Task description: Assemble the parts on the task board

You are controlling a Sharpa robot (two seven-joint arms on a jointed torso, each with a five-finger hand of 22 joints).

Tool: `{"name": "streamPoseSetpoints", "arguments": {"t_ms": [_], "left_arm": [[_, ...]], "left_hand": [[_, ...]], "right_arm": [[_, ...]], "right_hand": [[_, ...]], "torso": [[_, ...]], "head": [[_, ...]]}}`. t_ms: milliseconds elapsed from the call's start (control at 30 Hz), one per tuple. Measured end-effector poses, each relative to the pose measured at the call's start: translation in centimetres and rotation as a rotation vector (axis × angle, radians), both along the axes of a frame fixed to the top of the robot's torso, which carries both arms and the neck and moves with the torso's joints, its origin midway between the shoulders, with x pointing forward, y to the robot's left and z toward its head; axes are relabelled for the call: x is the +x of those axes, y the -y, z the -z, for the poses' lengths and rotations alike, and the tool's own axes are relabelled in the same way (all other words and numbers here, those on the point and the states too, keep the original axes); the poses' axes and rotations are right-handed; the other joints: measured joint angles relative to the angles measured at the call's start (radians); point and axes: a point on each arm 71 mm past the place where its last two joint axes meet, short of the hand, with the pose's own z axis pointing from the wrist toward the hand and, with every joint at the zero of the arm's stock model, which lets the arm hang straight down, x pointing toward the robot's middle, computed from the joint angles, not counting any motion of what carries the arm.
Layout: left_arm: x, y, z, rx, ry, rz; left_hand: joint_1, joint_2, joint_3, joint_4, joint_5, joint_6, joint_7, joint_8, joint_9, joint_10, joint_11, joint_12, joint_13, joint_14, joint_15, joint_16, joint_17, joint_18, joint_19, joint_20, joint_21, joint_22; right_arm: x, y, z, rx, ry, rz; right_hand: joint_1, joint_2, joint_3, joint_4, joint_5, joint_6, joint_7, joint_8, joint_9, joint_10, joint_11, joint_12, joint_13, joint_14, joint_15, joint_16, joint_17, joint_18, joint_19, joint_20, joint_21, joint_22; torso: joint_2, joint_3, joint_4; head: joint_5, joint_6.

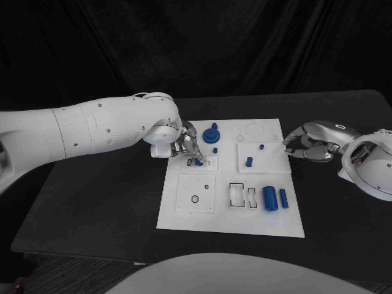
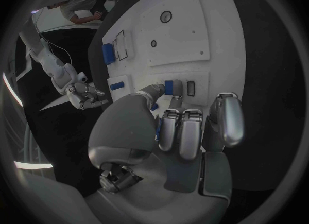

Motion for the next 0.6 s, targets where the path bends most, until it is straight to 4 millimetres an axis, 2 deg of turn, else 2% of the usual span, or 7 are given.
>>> {"name": "streamPoseSetpoints", "arguments": {"t_ms": [200, 400, 600], "left_arm": [[0.05, 0.03, 0.01, 0.001, -0.001, 0.0], [0.06, 0.06, 0.01, 0.002, -0.001, 0.001], [0.07, 0.06, 0.0, 0.001, 0.0, 0.0]], "left_hand": [[-0.005, 0.005, 0.0, 0.0, -0.004, -0.005, -0.002, 0.0, 0.005, 0.003, 0.003, 0.0, 0.0, 0.0, 0.0, 0.0, 0.0, 0.0, 0.0, 0.0, 0.0, 0.0], [-0.011, 0.011, 0.003, 0.003, -0.043, -0.006, 0.0, 0.0, 0.005, 0.003, 0.003, 0.0, 0.0, 0.0, 0.0, 0.0, 0.0, 0.0, 0.0, 0.0, 0.0, 0.0], [-0.011, 0.01, 0.003, 0.003, -0.045, -0.006, 0.0, 0.0, 0.007, 0.003, 0.003, 0.0, 0.0, 0.0, 0.0, 0.0, 0.0, 0.0, 0.0, 0.0, 0.0, 0.0]], "right_arm": [[0.0, 0.0, 0.01, 0.0, 0.0, 0.0], [0.0, -0.04, 0.01, 0.0, -0.001, -0.001], [0.0, -0.04, 0.02, 0.0, -0.001, -0.001]], "right_hand": [[0.0, 0.0, 0.0, 0.0, 0.0, 0.0, 0.0, 0.0, 0.0, 0.0, 0.0, 0.0, 0.0, 0.0, 0.0, 0.0, 0.0, 0.0, 0.0, 0.0, 0.0, 0.0], [0.0, 0.0, 0.0, 0.0, 0.0, 0.0, 0.0, 0.0, 0.0, 0.0, 0.0, 0.0, 0.0, 0.0, 0.0, 0.0, 0.0, 0.0, 0.0, 0.0, 0.0, 0.0], [0.0, 0.0, 0.004, -0.004, 0.0, 0.0, 0.0, 0.0, -0.001, 0.0, 0.0, 0.0, 0.0, 0.0, 0.0, 0.0, 0.0, 0.0, 0.0, 0.0, 0.0, 0.001]], "torso": [[0.0, 0.0001, -0.0001], [0.0, 0.0003, 0.0], [0.0, 0.0006, 0.0]], "head": [[0.001, 0.0], [0.002, 0.0], [0.002, 0.0]]}}
